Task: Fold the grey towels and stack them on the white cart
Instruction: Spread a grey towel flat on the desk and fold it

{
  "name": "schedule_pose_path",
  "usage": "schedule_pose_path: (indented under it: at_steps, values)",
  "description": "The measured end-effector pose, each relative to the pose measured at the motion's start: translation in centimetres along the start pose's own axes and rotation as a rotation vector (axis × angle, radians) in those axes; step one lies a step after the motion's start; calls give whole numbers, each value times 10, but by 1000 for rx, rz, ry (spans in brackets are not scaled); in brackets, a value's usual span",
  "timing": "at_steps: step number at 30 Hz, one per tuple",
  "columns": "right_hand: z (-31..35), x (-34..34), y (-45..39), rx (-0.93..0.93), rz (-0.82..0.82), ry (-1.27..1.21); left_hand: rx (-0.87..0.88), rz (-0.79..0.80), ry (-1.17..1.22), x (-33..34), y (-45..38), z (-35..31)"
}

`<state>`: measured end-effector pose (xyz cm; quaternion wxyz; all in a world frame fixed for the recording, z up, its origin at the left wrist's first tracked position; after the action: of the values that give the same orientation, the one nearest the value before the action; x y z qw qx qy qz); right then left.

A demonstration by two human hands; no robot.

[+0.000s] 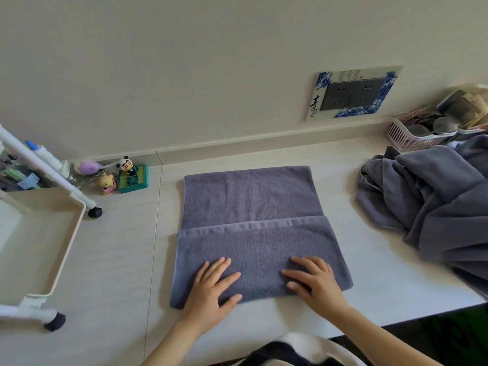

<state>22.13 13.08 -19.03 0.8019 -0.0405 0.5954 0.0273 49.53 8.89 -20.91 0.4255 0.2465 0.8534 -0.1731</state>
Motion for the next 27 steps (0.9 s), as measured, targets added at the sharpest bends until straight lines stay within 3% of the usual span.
schedule_pose_path:
  at_steps: [7,11,14,16,23,27]
  values:
    - [10,10,0,-56,-35,-35,51,-38,-46,9,-2,-4]
    - [12,12,-10,38,-116,-74,-16,-125,57,8,-7,-3]
    - [9,12,-15,65,-88,-89,-85,-148,95,3,-16,-3]
    - [10,7,-20,84,-14,-107,-150,-82,107,-4,-23,-6]
    - [19,-22,-37,118,402,-77,-361,418,90,-40,-49,-26]
    - [28,-52,-43,53,677,-83,-487,669,261,-59,-51,-37]
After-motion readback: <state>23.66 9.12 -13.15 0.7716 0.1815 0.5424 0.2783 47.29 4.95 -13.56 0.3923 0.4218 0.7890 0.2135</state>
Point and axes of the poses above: each hand's wrist, its own y-axis away from the middle knuckle, its own x-axis out of the palm, z = x × y, the point moved 3 cm from there along -y, towards the middle knuckle, and after that the axes turned 8 degrees about y, right-handed, at the moved point
